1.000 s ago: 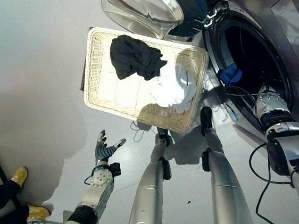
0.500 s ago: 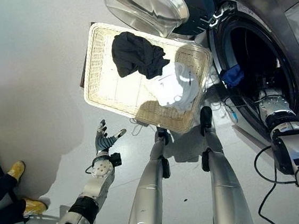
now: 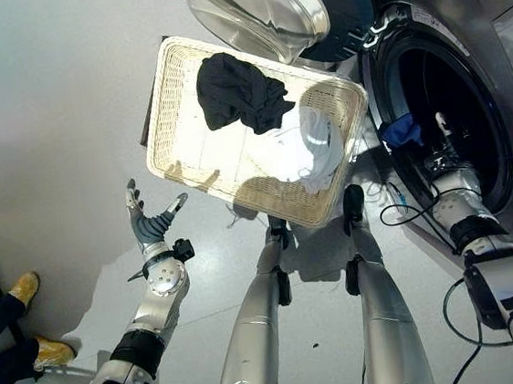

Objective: Put the clothes into the washing machine.

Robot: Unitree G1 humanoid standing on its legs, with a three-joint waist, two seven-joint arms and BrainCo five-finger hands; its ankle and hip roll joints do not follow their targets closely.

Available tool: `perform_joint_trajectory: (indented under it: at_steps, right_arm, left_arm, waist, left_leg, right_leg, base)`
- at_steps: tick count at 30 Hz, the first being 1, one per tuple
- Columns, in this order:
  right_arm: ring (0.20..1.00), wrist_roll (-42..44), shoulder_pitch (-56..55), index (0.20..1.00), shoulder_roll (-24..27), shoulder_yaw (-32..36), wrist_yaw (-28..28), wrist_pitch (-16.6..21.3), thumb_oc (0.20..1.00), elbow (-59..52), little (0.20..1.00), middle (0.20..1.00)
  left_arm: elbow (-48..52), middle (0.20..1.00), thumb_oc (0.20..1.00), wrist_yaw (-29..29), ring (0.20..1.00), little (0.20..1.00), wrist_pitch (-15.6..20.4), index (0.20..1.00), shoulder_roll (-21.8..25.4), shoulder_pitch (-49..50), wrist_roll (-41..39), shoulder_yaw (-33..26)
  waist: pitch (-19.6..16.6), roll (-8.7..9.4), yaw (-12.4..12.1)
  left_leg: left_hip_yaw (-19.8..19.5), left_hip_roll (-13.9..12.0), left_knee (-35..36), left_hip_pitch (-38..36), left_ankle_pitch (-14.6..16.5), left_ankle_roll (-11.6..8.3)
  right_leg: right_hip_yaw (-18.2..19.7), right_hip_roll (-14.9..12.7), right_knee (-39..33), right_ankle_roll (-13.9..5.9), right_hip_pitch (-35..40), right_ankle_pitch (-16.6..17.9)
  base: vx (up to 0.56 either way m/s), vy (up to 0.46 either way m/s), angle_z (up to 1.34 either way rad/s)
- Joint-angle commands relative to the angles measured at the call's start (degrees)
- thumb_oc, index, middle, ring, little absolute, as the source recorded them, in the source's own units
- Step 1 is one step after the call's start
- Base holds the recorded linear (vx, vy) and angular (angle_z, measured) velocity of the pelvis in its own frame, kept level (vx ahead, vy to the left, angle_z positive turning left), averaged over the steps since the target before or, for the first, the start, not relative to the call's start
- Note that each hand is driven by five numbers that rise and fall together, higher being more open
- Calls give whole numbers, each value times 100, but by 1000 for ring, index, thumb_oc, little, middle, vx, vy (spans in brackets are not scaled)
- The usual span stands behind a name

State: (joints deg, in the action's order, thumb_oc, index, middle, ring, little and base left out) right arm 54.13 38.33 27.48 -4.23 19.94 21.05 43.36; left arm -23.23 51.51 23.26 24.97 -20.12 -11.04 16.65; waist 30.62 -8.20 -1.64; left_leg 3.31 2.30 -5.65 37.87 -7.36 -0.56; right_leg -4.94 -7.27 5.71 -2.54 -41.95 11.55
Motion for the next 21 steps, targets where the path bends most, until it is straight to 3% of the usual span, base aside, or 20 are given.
perform_joint_trajectory:
  at_steps: [1, 6, 8, 11, 17, 21]
  right_arm:
    - [1000, -432, -213, 1000, -166, -201, 351, 449, 1000, -382, 1000, 1000]
    - [1000, -43, -904, 1000, -572, -387, -91, 397, 1000, -960, 1000, 1000]
    - [1000, -4, -1101, 1000, -732, -544, -235, 228, 1000, -1113, 1000, 1000]
    - [1000, -85, -1169, 1000, -776, -661, -234, 150, 1000, -1176, 1000, 1000]
    - [1000, -693, -1370, 1000, -796, -1271, -181, -286, 1000, -1566, 1000, 1000]
    - [1000, -964, -1469, 1000, -681, -1535, -296, -493, 1000, -1812, 1000, 1000]
  left_arm:
    - [69, 1000, 1000, 527, 1000, 1000, 116, 1000, 156, -34, 606, -396]
    - [-170, 1000, 1000, 581, 1000, 1000, -6, 1000, 129, -246, 616, -535]
    - [-374, 1000, 1000, 342, 1000, 1000, -247, 1000, 124, -465, 380, -503]
    - [-557, 1000, 1000, 168, 1000, 1000, -405, 1000, 107, -621, 211, -459]
    - [-1451, 1000, 1000, -684, 1000, 1000, -1115, 1000, 58, -1284, -849, -171]
    - [-1749, 1000, 1000, -840, 1000, 1000, -1391, 1000, 165, -1510, -1067, -124]
  waist:
    - [-83, 40, 166]
    - [-83, 128, 450]
    - [-83, 171, 588]
    - [-83, 191, 652]
    - [-83, 272, 949]
    - [-83, 321, 1078]
  left_leg:
    - [66, 327, -25, 11, 117, -48]
    - [264, 301, 4, -151, 181, -97]
    - [379, 294, -102, -172, 239, -126]
    - [422, 295, -155, -172, 266, -131]
    - [629, 286, -294, -130, 278, -154]
    - [701, 283, -420, -42, 310, -156]
  right_leg:
    - [60, 513, 369, -154, 27, -488]
    - [252, 538, 176, -180, 112, -404]
    - [340, 537, 138, -183, 121, -367]
    - [377, 536, 139, -180, 122, -368]
    - [574, 600, 159, -143, 84, -361]
    - [652, 633, 227, -118, -14, -384]
  base:
    - [-3, 146, -1]
    - [5, 172, -14]
    - [8, 203, -26]
    - [6, 113, -22]
    - [11, 138, -10]
    - [23, 117, -4]
